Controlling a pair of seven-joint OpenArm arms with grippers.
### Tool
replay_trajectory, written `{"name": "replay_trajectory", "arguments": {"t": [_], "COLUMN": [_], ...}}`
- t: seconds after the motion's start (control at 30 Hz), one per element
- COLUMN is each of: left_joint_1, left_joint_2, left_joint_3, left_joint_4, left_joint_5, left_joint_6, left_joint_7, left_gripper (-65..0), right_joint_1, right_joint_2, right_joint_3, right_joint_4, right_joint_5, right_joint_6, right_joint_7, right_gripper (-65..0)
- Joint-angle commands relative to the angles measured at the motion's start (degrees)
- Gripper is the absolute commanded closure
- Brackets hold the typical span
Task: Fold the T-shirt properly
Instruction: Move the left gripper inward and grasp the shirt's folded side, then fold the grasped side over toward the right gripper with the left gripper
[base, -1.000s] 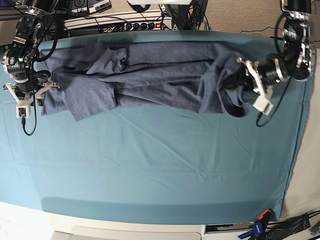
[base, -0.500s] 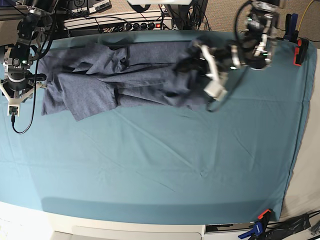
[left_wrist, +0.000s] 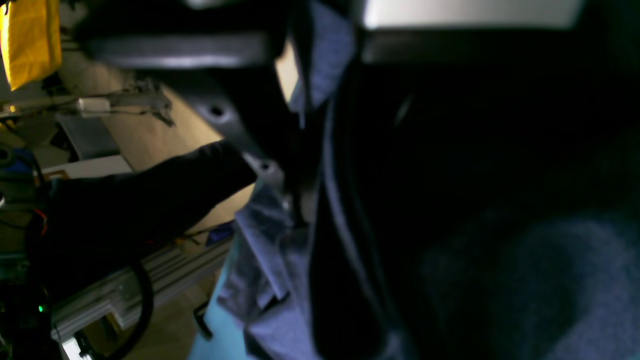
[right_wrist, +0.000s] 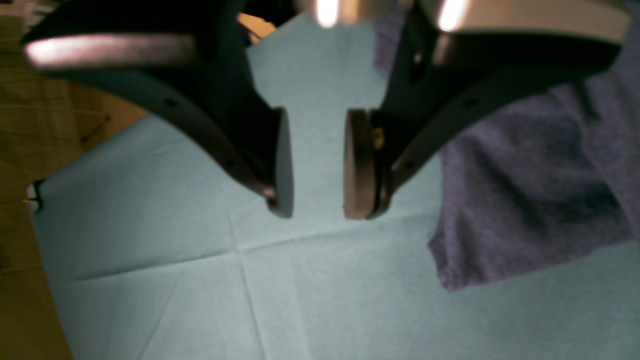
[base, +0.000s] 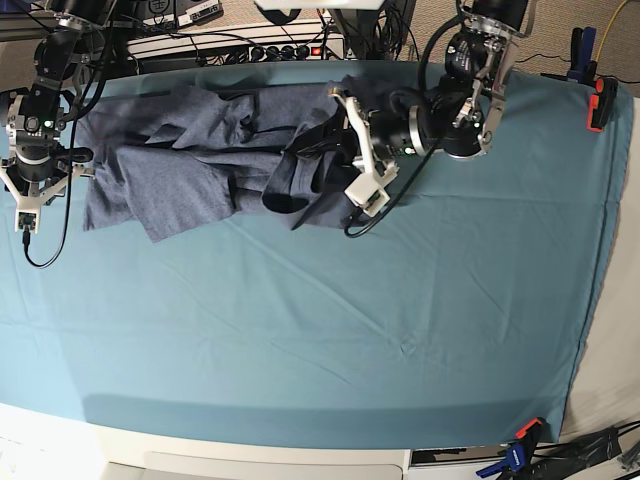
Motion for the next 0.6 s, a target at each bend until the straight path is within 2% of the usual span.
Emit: {"name": "replay_trajectory", "arguments": {"t": [0.0, 0.47, 0.5, 0.57], "left_joint_1": [-1.1, -0.9, -0.9, -0.9], "left_joint_2": [0.7, 2.4, 2.7, 3.3], "left_joint_3": [-0.1, -0.1, 0.0, 0.1], "left_joint_4": [1.1, 1.0, 1.0, 1.0], "left_joint_5": [-0.5, 0.0, 0.0, 0.0], "left_joint_6": [-0.4, -1.0, -1.9, -3.0], "left_joint_7": [-1.8, -1.9, -1.8, -1.9], "left_gripper": [0.0, 0.0, -2.3, -11.0], "right_joint_1": [0.5, 0.5, 0.5, 0.5], "right_joint_2": [1.1, 1.1, 1.1, 1.1], "right_joint_3": [0.3, 0.3, 0.3, 0.3], "right_joint_4": [0.7, 0.7, 0.7, 0.7], "right_joint_5": [0.1, 0.9, 0.9, 0.9], "right_joint_6": [-0.5, -0.5, -0.5, -0.5], "right_joint_7": [1.4, 1.3, 1.3, 1.3], "right_gripper": [-18.7, -18.7, -18.7, -18.7]}}
